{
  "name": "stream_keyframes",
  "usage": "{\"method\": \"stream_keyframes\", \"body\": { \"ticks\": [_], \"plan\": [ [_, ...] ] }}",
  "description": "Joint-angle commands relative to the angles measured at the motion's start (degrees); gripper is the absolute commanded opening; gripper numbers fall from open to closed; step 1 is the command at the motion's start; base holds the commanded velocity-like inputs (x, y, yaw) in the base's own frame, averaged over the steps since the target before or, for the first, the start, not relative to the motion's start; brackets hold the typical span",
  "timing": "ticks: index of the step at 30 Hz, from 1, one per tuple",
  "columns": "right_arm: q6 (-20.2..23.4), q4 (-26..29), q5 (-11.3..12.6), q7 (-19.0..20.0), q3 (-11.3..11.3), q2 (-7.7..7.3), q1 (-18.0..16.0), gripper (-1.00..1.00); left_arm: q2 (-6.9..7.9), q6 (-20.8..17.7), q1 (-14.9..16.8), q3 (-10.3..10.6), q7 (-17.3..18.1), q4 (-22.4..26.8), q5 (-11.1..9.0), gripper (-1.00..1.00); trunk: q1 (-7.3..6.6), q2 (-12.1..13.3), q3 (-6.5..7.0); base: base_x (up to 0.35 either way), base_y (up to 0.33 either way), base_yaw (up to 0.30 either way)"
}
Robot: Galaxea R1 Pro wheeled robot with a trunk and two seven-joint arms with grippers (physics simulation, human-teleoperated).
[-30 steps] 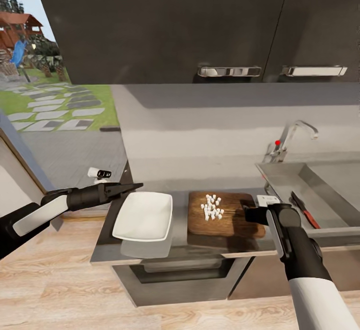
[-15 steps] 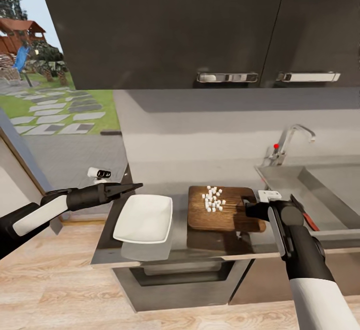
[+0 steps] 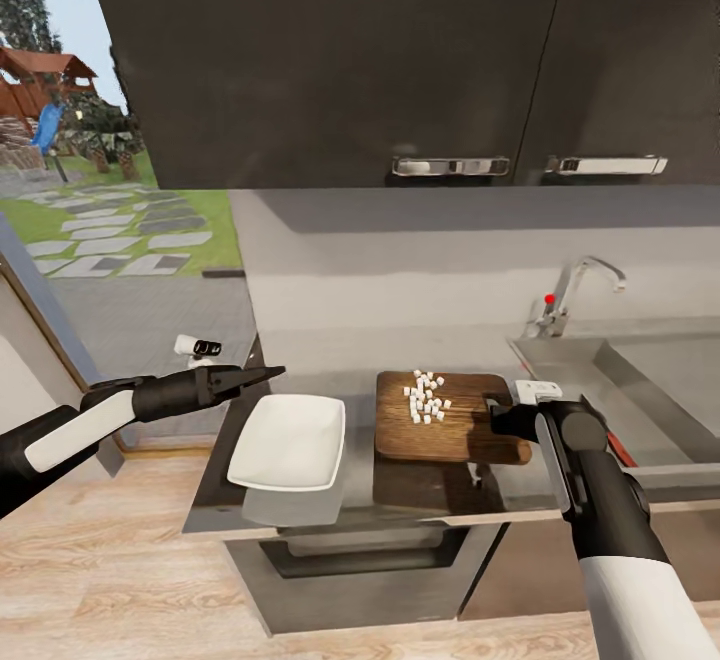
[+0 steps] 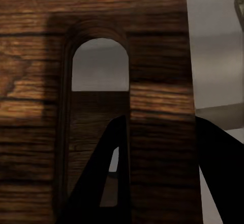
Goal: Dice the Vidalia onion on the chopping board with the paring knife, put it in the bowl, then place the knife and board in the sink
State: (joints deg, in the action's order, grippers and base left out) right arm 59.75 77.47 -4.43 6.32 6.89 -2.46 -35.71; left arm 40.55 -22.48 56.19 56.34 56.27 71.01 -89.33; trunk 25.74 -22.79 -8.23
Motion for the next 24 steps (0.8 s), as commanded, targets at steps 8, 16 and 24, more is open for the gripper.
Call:
{"method": "stream_keyframes", "body": {
  "ticks": [8,16,24],
  "plan": [
    [0.3,0.0,-0.3,0.6,0.1,0.04,-0.1,-1.0,0.11,-0.5,0.1,0.2,0.1,0.0,-0.6,1.0,0.04,-0.1,0.63,0.0,0.0,0.0],
    [0.3,0.0,-0.3,0.5,0.1,0.01,-0.1,-1.0,0.14,-0.5,0.1,0.2,0.1,0.0,-0.6,1.0,0.04,-0.1,1.39,0.0,0.0,0.0],
    [0.3,0.0,-0.3,0.5,0.1,0.0,-0.1,-1.0,0.14,-0.5,0.1,0.2,0.1,0.0,-0.6,1.0,0.04,-0.1,2.14,0.0,0.0,0.0]
  ]
}}
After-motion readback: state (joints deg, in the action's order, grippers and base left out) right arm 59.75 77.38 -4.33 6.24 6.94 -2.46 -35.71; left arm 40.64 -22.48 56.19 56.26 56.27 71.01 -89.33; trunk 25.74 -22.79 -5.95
